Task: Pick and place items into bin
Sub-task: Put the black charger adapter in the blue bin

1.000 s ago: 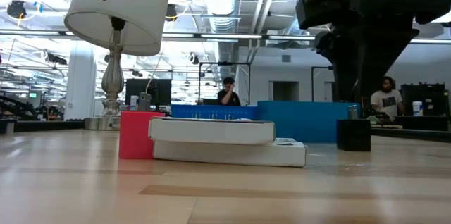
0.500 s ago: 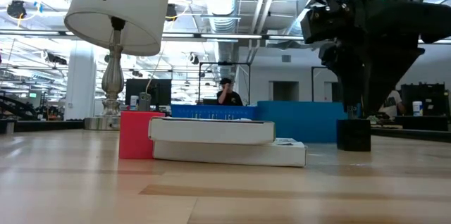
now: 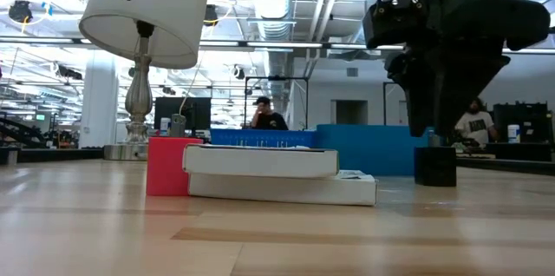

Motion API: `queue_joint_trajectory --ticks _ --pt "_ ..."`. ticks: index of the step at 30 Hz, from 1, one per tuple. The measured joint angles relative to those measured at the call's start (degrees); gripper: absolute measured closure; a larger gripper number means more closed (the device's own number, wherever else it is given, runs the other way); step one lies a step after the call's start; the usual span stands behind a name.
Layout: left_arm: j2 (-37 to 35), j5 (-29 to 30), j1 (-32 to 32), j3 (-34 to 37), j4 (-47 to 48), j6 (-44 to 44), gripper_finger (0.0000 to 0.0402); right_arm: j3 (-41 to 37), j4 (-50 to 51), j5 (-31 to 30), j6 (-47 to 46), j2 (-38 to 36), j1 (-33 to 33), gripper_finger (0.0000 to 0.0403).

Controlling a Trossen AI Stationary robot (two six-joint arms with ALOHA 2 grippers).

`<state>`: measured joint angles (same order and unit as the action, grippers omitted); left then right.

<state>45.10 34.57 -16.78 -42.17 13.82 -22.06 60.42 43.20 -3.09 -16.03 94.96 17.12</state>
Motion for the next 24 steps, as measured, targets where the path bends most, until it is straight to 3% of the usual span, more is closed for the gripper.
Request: queue_joint_trajectory --ticks 15,24 --pt "-0.01 -1.14 -0.01 0.0 -0.32 -0.07 0.0358 0.04 -1.48 0.49 0.02 9.22 -0.24 0.0147" --pt "0.0 -1.31 -0.01 0.0 -0.32 -1.19 0.0358 0.02 -2.12 1.38 0.66 9.29 -1.11 0.0147"
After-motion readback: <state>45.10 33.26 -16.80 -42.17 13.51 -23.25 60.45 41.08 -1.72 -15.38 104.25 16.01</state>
